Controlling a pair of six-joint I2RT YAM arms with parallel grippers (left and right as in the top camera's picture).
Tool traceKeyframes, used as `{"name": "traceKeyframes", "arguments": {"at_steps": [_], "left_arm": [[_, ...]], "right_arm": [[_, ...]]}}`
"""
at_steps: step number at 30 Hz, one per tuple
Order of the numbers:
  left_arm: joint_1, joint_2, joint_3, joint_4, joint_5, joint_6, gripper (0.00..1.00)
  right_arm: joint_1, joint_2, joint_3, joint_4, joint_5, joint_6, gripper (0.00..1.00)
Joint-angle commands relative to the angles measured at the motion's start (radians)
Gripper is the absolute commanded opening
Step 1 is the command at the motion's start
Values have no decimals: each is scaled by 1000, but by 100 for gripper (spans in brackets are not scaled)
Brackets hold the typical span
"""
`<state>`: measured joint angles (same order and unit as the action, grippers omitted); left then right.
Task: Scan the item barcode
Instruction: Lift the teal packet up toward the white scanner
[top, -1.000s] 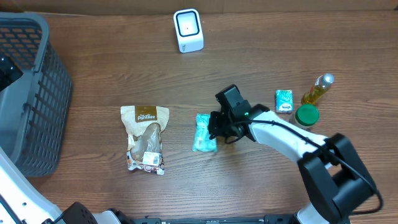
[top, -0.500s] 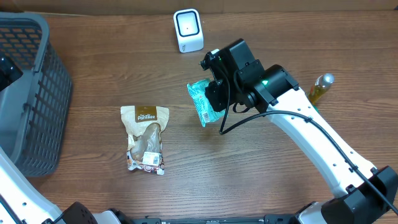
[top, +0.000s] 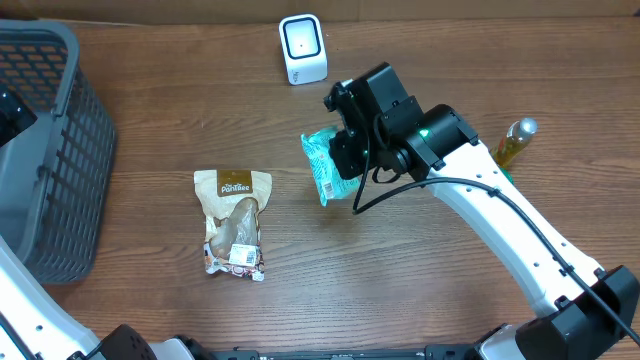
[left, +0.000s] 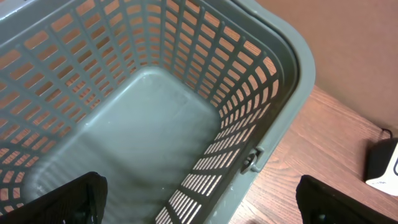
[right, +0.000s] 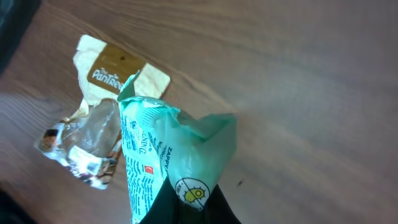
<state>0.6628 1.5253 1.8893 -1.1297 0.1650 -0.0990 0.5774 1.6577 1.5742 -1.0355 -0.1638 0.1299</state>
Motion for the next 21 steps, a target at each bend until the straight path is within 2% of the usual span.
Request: {"name": "traceKeyframes", "arguments": {"at_steps": [1, 7, 18, 21], "left_arm": [[-2, 4, -6, 4, 11, -6, 99], [-2, 4, -6, 3, 11, -6, 100], [-2, 4, -6, 6, 13, -12, 100], [-2, 4, -6, -1, 80, -123, 100]], "right_arm": [[-1, -6, -1, -20, -3, 205, 4], [-1, -6, -2, -21, -127, 231, 4], [-3, -6, -2, -18, -164, 293, 4], [-3, -6, -2, -23, -164, 293, 4]]}}
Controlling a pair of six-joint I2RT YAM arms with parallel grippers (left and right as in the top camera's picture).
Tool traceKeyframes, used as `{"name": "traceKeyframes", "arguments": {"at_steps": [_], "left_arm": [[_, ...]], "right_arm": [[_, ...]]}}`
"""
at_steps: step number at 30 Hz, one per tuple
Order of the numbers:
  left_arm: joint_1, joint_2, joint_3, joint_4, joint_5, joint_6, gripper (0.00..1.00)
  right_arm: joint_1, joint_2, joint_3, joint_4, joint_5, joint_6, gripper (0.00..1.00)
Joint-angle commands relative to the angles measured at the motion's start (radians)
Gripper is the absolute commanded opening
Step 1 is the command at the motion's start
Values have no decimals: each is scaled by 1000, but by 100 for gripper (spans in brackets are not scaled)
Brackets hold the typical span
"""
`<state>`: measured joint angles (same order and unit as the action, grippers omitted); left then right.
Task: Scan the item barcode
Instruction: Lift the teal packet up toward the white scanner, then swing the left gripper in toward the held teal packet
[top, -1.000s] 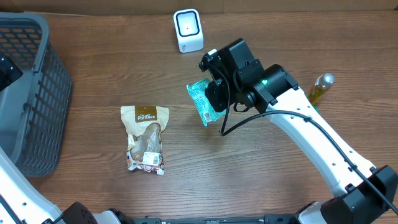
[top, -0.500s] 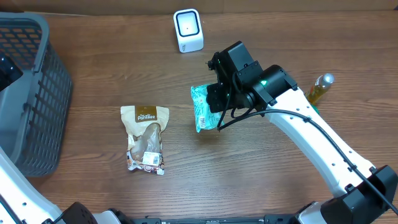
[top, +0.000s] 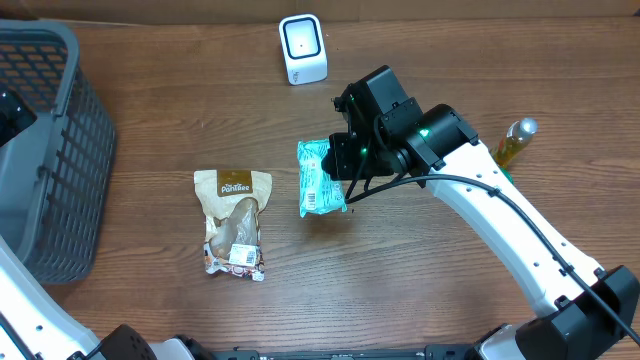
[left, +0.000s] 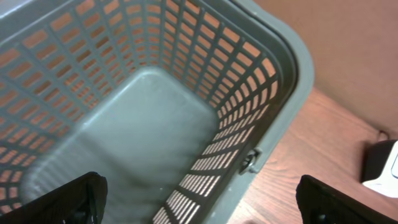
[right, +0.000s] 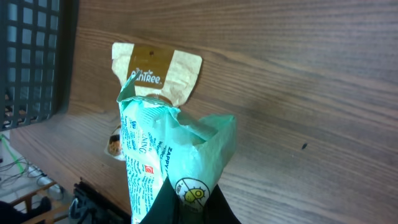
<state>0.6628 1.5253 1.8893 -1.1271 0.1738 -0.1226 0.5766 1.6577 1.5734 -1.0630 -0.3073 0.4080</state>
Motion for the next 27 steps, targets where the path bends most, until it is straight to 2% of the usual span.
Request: {"name": "traceKeyframes", "arguments": {"at_steps": [1, 3, 4, 5, 6, 7, 9, 10, 12, 14, 15, 20, 27], "left_arm": [[-2, 4, -6, -32, 142, -158, 100], [-2, 4, -6, -76, 300, -225, 100], [-2, 4, -6, -85, 386, -216, 100], [-6, 4, -6, -108, 499, -161, 96], [-12, 4, -6, -134, 578, -103, 83], [-22, 4, -6, -167, 661, -35, 80], [-62, 4, -6, -288, 818, 195, 80], [-86, 4, -6, -351, 852, 303, 78], [-152, 4, -6, -486, 867, 506, 73], [-221, 4, -7, -563, 861, 643, 64], [-264, 3, -14, -563, 826, 634, 60], [-457, 10, -15, -557, 767, 656, 63], [-681, 40, -15, -509, 758, 652, 56]], "right_arm": [[-2, -6, -2, 5, -21, 14, 4], [-2, -6, -2, 9, -24, 15, 4], [-2, -6, -2, 13, -33, 15, 4], [-5, -6, -2, 19, -53, 16, 4], [-8, -6, -2, 27, -78, 15, 4], [-12, -6, -2, 37, -110, 15, 4], [-25, -6, -2, 62, -195, 15, 4], [-32, -6, -2, 73, -235, 15, 4], [-52, -6, -2, 99, -328, 15, 4], [-76, -6, -2, 123, -419, 15, 4], [-93, -6, -2, 136, -475, 15, 4], [-169, -6, -2, 159, -679, 15, 4], [-196, -6, -2, 161, -686, 14, 4]]}}
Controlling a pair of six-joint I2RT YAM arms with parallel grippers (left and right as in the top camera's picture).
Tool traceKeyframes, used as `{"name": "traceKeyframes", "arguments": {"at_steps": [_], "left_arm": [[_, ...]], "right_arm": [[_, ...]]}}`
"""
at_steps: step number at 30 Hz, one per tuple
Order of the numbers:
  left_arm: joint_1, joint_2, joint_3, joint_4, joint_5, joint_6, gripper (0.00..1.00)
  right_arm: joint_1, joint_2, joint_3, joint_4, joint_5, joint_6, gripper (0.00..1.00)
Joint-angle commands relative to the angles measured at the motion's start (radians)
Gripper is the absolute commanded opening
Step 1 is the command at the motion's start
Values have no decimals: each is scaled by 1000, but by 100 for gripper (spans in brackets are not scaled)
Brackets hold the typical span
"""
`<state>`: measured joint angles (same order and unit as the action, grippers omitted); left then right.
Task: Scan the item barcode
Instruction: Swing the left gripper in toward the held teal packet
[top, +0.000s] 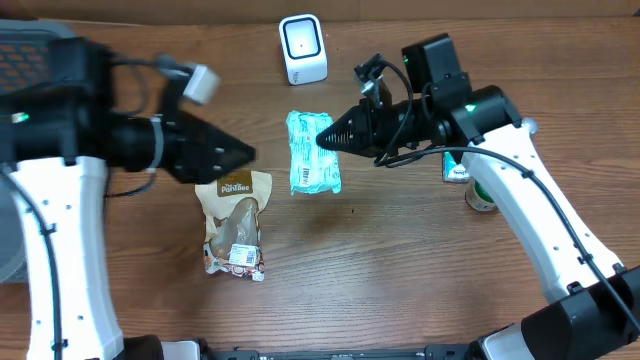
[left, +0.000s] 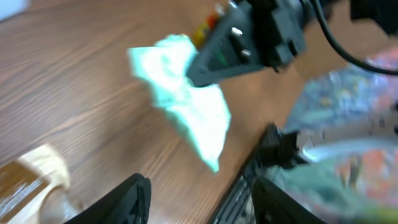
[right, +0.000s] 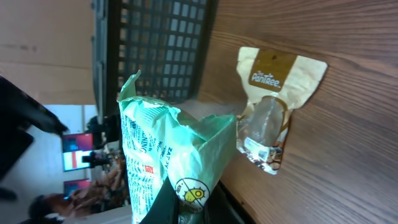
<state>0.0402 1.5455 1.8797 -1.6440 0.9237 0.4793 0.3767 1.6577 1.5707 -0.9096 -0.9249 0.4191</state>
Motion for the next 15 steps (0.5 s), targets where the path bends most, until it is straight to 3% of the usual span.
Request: {"name": "traceKeyframes", "arguments": {"at_steps": [1, 6, 7, 9, 15], "left_arm": [[-83, 29, -5, 12, 8, 35, 57], [-159, 94, -5, 27, 2, -32, 47], [-167, 110, -5, 26, -14, -45, 51], [-171, 144, -5, 27, -53, -95, 75], [-171, 234, -5, 27, -34, -196, 71]], "right_arm": [[3, -6, 1, 9, -68, 0, 4], [5, -6, 1, 16, -68, 0, 4], [5, -6, 1, 18, -68, 0, 4], [5, -6, 1, 19, -68, 0, 4], [5, -6, 1, 23, -63, -1, 4]]}}
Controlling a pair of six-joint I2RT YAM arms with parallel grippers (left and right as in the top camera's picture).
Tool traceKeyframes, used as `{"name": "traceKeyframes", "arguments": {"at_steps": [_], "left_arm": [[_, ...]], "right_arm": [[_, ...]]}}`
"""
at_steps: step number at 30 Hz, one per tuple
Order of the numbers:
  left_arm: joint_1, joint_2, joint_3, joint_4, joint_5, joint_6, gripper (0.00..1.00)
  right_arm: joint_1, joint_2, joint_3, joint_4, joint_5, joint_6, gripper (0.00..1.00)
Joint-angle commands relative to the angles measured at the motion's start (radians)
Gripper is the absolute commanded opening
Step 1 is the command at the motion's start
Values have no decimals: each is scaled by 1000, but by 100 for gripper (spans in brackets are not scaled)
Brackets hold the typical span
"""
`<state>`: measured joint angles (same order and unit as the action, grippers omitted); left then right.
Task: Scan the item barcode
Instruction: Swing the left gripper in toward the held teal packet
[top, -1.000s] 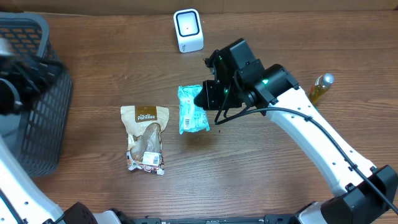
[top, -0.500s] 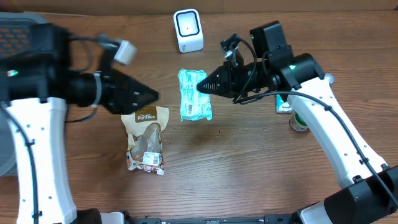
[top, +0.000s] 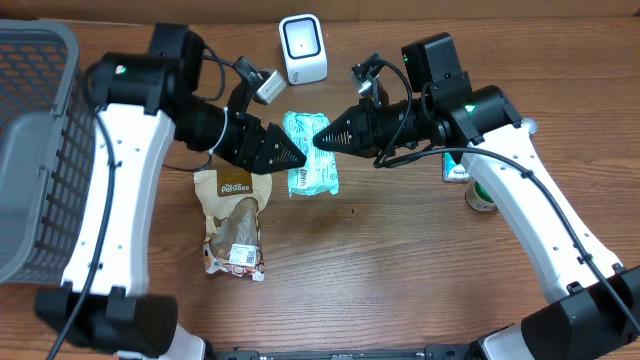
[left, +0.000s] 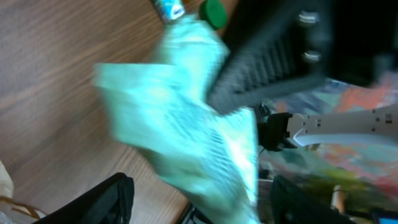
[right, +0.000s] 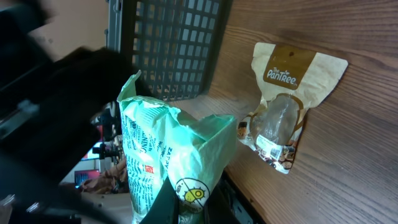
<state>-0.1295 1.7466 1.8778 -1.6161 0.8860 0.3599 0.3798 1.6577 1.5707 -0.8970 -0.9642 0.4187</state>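
The green snack packet (top: 310, 168) hangs above the middle of the table, and my right gripper (top: 322, 140) is shut on its upper right edge. The right wrist view shows the packet (right: 163, 155) pinched at its lower end between the fingers (right: 180, 208). My left gripper (top: 292, 157) comes in from the left, level with the packet's left edge. In the left wrist view the blurred packet (left: 186, 124) reaches down between the wide-apart fingers (left: 109, 198), so that gripper (left: 199, 205) is open. The white barcode scanner (top: 302, 48) stands at the back.
A brown PanTree pouch (top: 234, 220) lies on the table under the left arm. The grey basket (top: 40, 150) fills the left side. A bottle and small cans (top: 462, 172) stand at the right, behind the right arm.
My left gripper has moved right, from above the brown pouch up to the packet's left edge; the packet now lies between its open fingers. The right gripper holds the packet almost where it was.
At first my left gripper hung open over the basket while the right held the packet near the table's middle. The right then turned the packet flat, and later held it higher below the scanner. The left arm left the basket and now reaches the packet.
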Motion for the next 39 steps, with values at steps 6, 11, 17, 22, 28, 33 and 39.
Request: {"name": "traceKeyframes", "arguments": {"at_steps": [6, 11, 17, 22, 28, 33, 39], "left_arm": [[-8, 78, -3, -14, 5, -133, 66], [-8, 78, -3, -38, 6, -132, 63], [-11, 79, -3, -32, 82, -109, 64], [-13, 79, -3, -9, 76, -109, 56], [-23, 79, -3, 14, 76, -110, 46], [-31, 79, -3, 33, 76, -110, 44], [-35, 79, -3, 51, 76, -109, 4]], "right_arm": [[2, -6, 1, 10, 41, 1, 4], [2, -6, 1, 14, 149, 6, 4], [2, -6, 1, 83, 178, 101, 4], [6, -6, 1, 126, 175, 136, 4], [7, -6, 1, 122, 166, 135, 4], [7, -6, 1, 123, 159, 135, 4], [7, -6, 1, 122, 151, 131, 4]]}}
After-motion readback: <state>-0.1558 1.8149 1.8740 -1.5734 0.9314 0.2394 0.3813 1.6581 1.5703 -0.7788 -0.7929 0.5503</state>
